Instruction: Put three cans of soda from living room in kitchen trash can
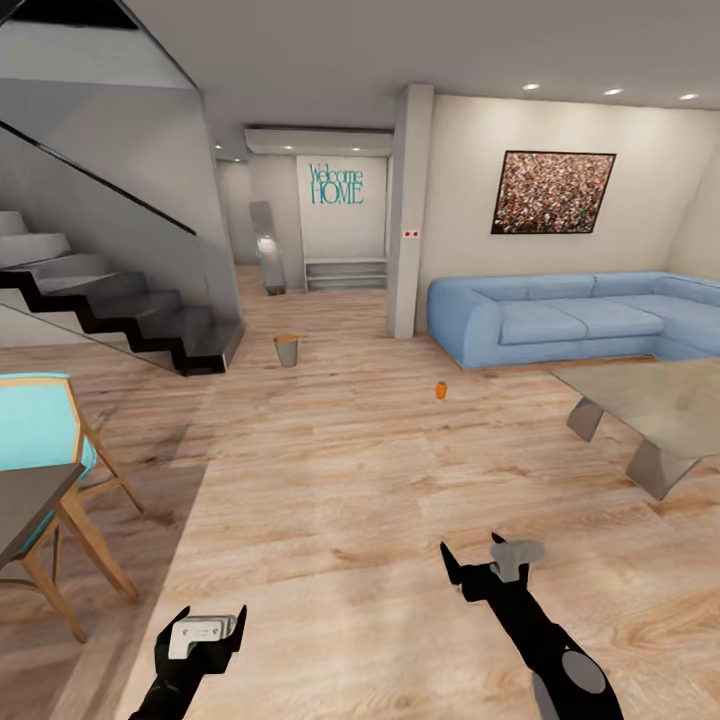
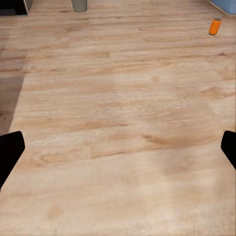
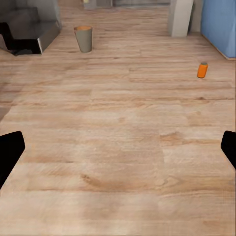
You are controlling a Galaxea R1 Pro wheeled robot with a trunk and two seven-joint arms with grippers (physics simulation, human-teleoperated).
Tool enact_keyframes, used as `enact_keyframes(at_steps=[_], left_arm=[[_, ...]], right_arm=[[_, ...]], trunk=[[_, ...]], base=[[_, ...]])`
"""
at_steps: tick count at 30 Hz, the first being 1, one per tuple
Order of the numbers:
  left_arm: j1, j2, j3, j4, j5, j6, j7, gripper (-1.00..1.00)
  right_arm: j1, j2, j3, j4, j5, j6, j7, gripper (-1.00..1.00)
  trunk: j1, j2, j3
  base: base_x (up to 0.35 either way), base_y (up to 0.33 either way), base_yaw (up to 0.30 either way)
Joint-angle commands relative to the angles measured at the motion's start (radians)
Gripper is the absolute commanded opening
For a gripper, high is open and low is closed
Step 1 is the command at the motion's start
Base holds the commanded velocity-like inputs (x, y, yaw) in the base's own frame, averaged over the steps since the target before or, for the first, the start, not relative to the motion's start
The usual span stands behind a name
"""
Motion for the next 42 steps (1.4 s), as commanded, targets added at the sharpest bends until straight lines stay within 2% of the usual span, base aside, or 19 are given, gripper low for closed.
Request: enact_keyframes(at_steps=[1,3,4,7,8,9,11,14,21,31,42], left_arm=[[-0.002,0.001,0.0,0.0,-0.001,0.003,0.0,1.0],[-0.004,0.002,0.001,0.001,0.0,0.007,-0.001,1.0],[-0.006,0.002,0.001,0.001,0.008,0.012,-0.002,1.0],[-0.007,0.003,0.001,0.004,0.014,0.012,-0.001,1.0],[-0.007,0.003,0.001,0.005,0.016,0.012,-0.001,1.0],[-0.007,0.003,0.001,0.005,0.016,0.012,-0.001,1.0],[-0.008,0.003,0.003,0.007,0.017,0.012,0.0,1.0],[-0.008,0.003,0.004,0.024,0.019,0.009,0.0,1.0],[-0.008,0.004,0.004,0.069,0.023,0.005,-0.001,1.0],[-0.008,0.003,0.004,0.08,0.023,0.003,-0.001,1.0],[-0.007,0.003,0.004,0.081,0.022,-0.028,-0.002,1.0]], right_arm=[[-0.013,0.0,0.013,-0.001,0.001,0.012,-0.001,1.0],[-0.031,0.0,0.036,-0.002,0.001,0.027,-0.005,1.0],[-0.047,0.001,0.065,0.002,0.0,0.04,-0.023,1.0],[-0.055,0.001,0.096,0.023,-0.001,0.046,-0.056,1.0],[-0.058,0.001,0.121,0.046,-0.001,0.047,-0.086,1.0],[-0.058,0.001,0.121,0.046,-0.001,0.047,-0.086,1.0],[-0.059,0.0,0.15,0.083,-0.002,0.044,-0.134,1.0],[-0.057,-0.003,0.168,0.143,-0.005,0.017,-0.171,1.0],[-0.053,-0.007,0.177,0.217,-0.007,-0.079,-0.195,1.0],[-0.051,-0.015,0.172,0.251,-0.011,-0.106,-0.2,1.0],[-0.051,-0.017,0.17,0.261,-0.012,-0.133,-0.201,1.0]], trunk=[[0.0,0.0,0.0],[0.0,0.0,0.0],[0.0,0.0,0.0],[0.0,0.0,0.0],[0.0,0.0,0.0],[0.0,0.0,0.0],[0.0,0.0,0.0],[0.0,0.0,0.0],[0.0,0.0,0.0],[0.0,0.0,0.0],[0.0,0.0,0.0]], base=[[0.322,0.044,0.0],[0.322,0.031,0.0],[0.322,0.014,0.0],[0.322,0.009,0.0],[0.322,0.005,0.0],[0.322,0.005,0.0],[0.322,0.003,0.0],[0.322,0.02,0.0],[0.322,0.058,0.0],[0.322,0.078,0.0],[0.322,0.099,0.0]])
